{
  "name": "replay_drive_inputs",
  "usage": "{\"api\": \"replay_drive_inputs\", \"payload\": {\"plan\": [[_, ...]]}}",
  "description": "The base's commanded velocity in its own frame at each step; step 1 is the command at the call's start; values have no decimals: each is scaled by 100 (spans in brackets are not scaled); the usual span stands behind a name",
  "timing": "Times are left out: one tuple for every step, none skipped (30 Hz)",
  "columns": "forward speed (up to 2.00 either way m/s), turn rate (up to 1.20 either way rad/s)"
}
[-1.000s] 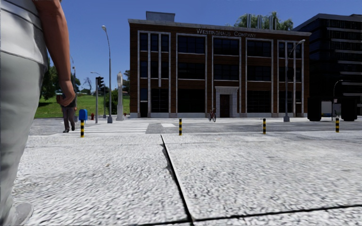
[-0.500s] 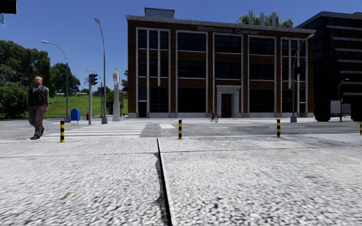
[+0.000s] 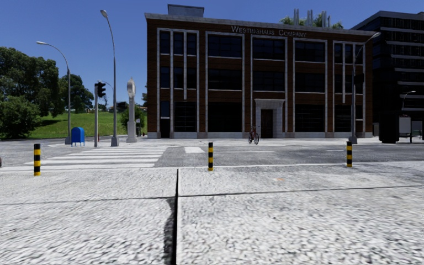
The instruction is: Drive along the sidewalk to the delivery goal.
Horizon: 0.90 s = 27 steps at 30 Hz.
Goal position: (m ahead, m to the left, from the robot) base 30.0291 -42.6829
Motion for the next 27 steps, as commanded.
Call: {"api": "replay_drive_inputs", "payload": {"plan": [[200, 19], [200, 30], [200, 42], [200, 48], [200, 52], [200, 53], [200, 54], [200, 55], [200, 55], [200, 55], [200, 55], [200, 54], [200, 44], [200, 44], [200, 37], [200, 31], [200, 17], [200, 6], [200, 2], [200, 0], [200, 0], [200, 0], [200, 0], [200, 0], [200, 0], [200, 0], [200, 0]]}}
